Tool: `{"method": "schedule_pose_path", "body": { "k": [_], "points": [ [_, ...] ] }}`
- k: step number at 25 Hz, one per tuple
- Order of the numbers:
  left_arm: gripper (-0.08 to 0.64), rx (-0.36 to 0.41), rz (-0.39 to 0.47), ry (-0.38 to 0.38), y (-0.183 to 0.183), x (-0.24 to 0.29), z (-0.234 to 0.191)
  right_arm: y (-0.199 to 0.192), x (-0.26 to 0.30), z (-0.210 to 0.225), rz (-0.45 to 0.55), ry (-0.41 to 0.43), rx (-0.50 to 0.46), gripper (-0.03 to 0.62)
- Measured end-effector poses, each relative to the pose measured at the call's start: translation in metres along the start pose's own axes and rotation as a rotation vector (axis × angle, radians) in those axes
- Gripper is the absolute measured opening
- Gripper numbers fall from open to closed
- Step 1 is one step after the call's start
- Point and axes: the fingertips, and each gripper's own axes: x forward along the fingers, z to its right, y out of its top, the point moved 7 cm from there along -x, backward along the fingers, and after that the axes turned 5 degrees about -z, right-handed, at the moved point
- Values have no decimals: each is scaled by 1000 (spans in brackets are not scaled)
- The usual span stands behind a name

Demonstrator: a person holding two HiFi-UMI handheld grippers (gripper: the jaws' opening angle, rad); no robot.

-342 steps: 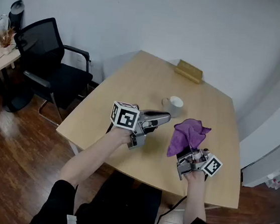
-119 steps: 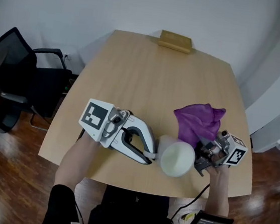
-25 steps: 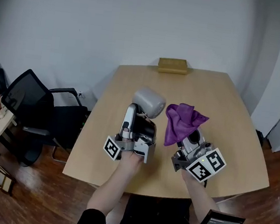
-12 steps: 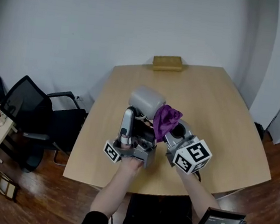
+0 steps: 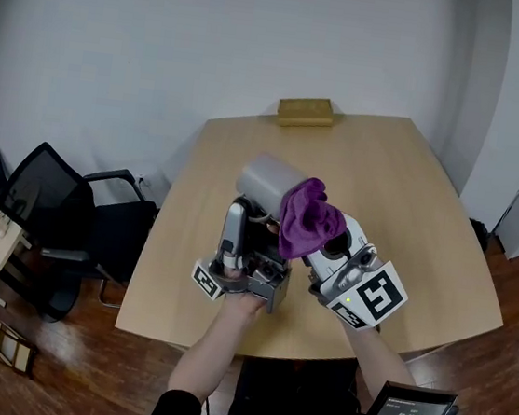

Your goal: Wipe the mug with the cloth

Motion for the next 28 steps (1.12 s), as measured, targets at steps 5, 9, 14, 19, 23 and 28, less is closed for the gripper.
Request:
{"method": "schedule_pose_path", "body": {
  "k": [5, 9, 14, 19, 23, 28],
  "points": [
    [39, 37, -65, -48, -1, 6, 6, -48, -3, 11, -175, 7, 109, 63],
    [38, 18, -47, -64, 1, 3, 6, -78, -10, 26, -330, -38, 207, 63],
    [38, 2, -47, -66, -1, 4, 5, -7, -24, 41, -24, -137, 146, 63],
    [37, 2, -70, -81, -1, 6, 5, 8, 1, 16, -54, -37, -26, 63],
    [37, 47, -125, -86, -1, 8, 8, -37, -1, 7, -201, 59, 57, 62],
    [37, 51, -141, -82, 1, 5, 6, -61, -12, 24, -328, 37, 134, 63]
  ]
}}
